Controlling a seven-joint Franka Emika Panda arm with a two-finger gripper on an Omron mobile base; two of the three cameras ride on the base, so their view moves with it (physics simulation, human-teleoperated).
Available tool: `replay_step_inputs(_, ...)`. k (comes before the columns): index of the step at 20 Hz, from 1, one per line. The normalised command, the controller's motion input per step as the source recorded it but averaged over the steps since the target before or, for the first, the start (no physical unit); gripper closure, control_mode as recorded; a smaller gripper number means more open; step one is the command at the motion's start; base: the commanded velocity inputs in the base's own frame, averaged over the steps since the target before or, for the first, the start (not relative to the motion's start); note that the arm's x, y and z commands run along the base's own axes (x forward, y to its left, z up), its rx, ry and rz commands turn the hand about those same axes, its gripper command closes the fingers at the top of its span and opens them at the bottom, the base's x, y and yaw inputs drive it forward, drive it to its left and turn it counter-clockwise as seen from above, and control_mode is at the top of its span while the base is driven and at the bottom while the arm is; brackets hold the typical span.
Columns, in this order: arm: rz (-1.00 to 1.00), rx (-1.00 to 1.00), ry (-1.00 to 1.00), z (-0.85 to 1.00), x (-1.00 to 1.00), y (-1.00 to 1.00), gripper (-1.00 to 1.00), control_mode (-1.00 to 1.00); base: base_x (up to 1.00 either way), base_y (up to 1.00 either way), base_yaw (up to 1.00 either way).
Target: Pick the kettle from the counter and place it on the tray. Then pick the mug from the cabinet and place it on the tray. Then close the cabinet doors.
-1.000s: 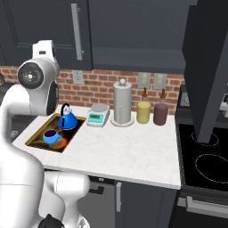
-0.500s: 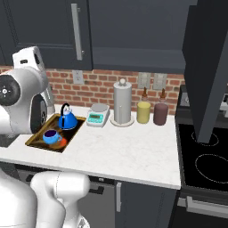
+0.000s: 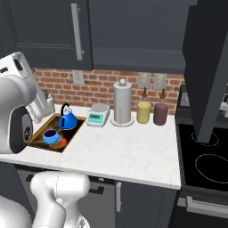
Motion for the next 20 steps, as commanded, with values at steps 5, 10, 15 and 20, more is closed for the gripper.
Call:
replay_step_inputs(5,-0.04,-0.12,0.0,0.08,-0.59,-0.21,-1.0,-1.0,0.0,0.0,0.0)
replay_step_inputs(10,-0.13,-0.16,0.0,0.0,-0.48,-0.2,-1.0,-1.0,0.0,0.0,0.0)
replay_step_inputs(15,-0.2,-0.16,0.01,0.0,-0.31,-0.32,-1.0,-1.0,0.0,0.0,0.0)
replay_step_inputs(20,-0.13,0.0,0.0,0.0,-0.17,-0.8,-1.0,-1.0,0.0,0.0,0.0)
